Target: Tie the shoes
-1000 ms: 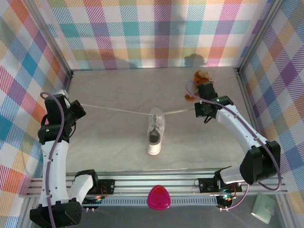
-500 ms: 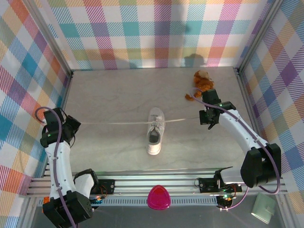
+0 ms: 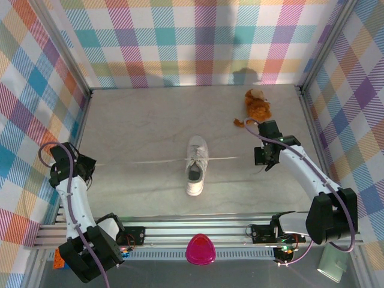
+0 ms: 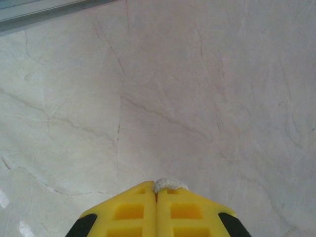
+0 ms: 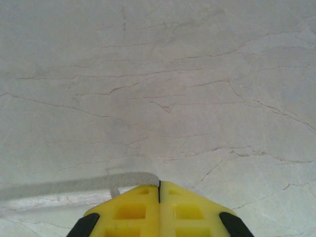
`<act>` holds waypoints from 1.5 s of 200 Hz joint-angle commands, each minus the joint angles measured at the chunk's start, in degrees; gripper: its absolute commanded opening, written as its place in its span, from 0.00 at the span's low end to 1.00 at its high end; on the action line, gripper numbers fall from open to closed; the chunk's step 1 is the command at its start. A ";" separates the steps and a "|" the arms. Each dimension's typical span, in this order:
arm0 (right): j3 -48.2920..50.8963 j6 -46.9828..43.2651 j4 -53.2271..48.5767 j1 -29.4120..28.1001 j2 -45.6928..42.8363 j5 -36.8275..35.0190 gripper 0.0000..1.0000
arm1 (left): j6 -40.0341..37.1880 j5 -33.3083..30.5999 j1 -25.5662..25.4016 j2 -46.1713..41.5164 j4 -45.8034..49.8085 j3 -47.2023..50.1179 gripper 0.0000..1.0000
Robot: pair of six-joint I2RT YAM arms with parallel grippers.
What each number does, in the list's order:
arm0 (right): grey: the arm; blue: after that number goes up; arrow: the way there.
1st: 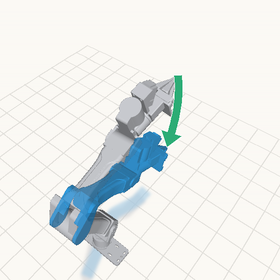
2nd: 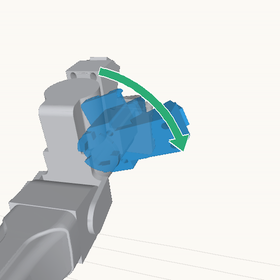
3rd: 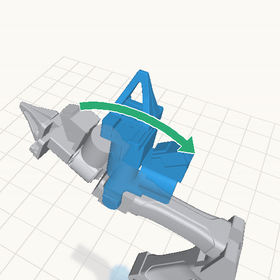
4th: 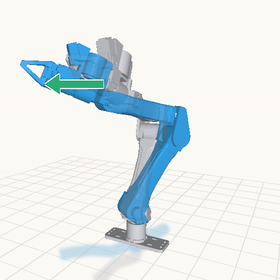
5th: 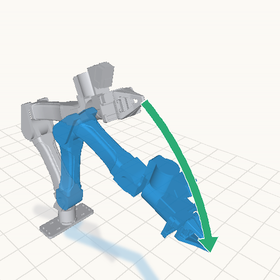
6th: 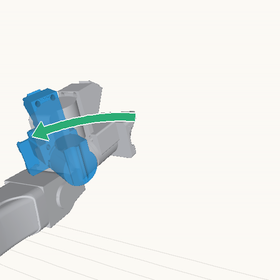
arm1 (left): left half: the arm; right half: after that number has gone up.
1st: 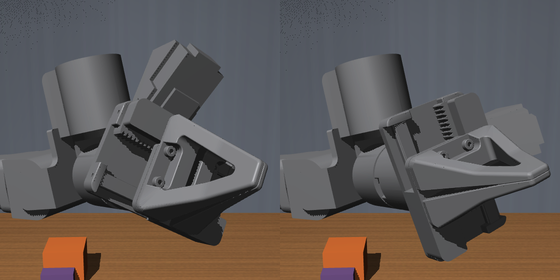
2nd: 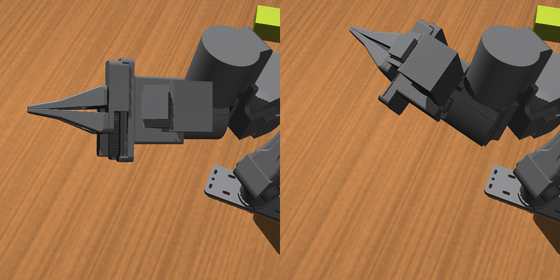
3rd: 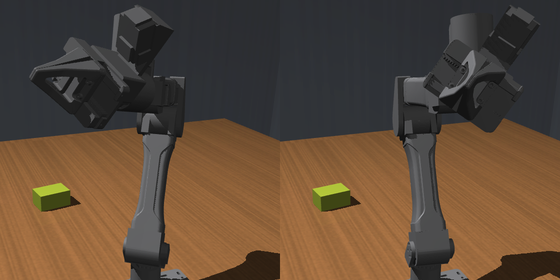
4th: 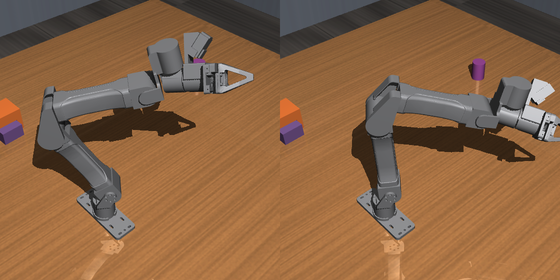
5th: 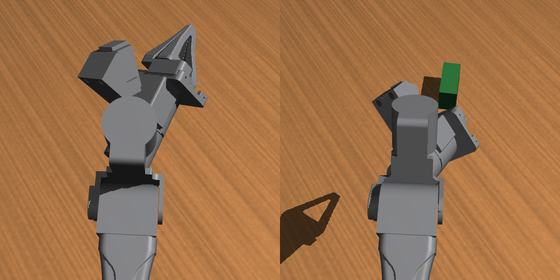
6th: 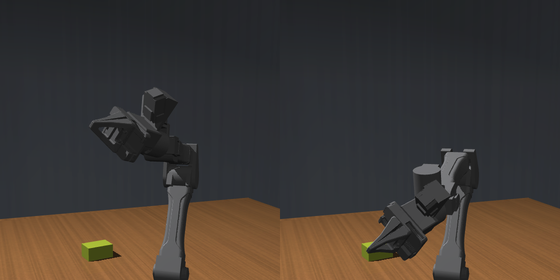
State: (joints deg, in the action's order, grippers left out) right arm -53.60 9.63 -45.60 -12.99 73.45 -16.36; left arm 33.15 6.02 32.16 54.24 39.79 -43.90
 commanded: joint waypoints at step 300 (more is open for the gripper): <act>-8.66 -4.27 -5.21 12.17 15.99 2.82 0.00 | -5.73 -2.24 10.19 8.47 -6.38 0.22 0.00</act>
State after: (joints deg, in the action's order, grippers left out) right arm -60.03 6.33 -49.32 -2.57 88.31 -11.64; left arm 28.45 6.44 40.23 63.00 36.01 -43.64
